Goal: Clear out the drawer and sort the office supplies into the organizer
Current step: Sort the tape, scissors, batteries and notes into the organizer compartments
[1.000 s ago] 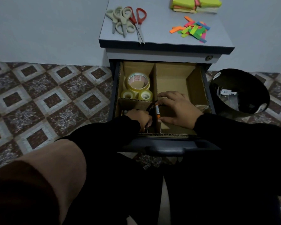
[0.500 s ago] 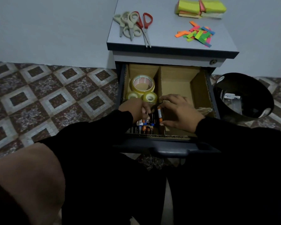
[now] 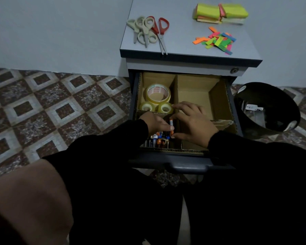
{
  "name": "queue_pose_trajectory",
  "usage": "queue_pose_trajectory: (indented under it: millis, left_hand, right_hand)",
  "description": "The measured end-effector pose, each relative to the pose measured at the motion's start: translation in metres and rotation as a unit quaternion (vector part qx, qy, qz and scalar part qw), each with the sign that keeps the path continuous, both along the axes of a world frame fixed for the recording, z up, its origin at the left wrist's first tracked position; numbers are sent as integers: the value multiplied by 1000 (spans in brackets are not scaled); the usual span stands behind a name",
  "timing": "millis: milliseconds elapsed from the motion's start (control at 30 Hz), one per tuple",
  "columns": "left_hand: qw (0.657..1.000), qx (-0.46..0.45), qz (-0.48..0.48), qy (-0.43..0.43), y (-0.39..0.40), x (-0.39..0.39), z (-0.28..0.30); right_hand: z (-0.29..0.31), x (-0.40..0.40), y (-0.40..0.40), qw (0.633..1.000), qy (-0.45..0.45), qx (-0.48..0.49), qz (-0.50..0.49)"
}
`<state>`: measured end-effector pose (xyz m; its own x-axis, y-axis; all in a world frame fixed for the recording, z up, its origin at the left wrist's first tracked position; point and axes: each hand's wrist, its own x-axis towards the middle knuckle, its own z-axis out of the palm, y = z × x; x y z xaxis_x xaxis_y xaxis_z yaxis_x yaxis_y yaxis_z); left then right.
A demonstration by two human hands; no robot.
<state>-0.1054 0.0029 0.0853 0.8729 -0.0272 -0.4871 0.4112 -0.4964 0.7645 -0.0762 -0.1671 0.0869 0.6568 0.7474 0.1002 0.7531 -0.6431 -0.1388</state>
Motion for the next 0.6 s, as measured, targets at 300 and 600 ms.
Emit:
queue_pose_trajectory:
  millis: [300, 600]
  left_hand:
    - [999, -2, 24, 28, -1, 5, -3]
    - [995, 53, 22, 82, -4, 7, -13]
  right_hand:
    - [-10, 0, 1, 1000, -14, -1, 12]
    - [-9, 7, -4, 999, 15, -34, 9]
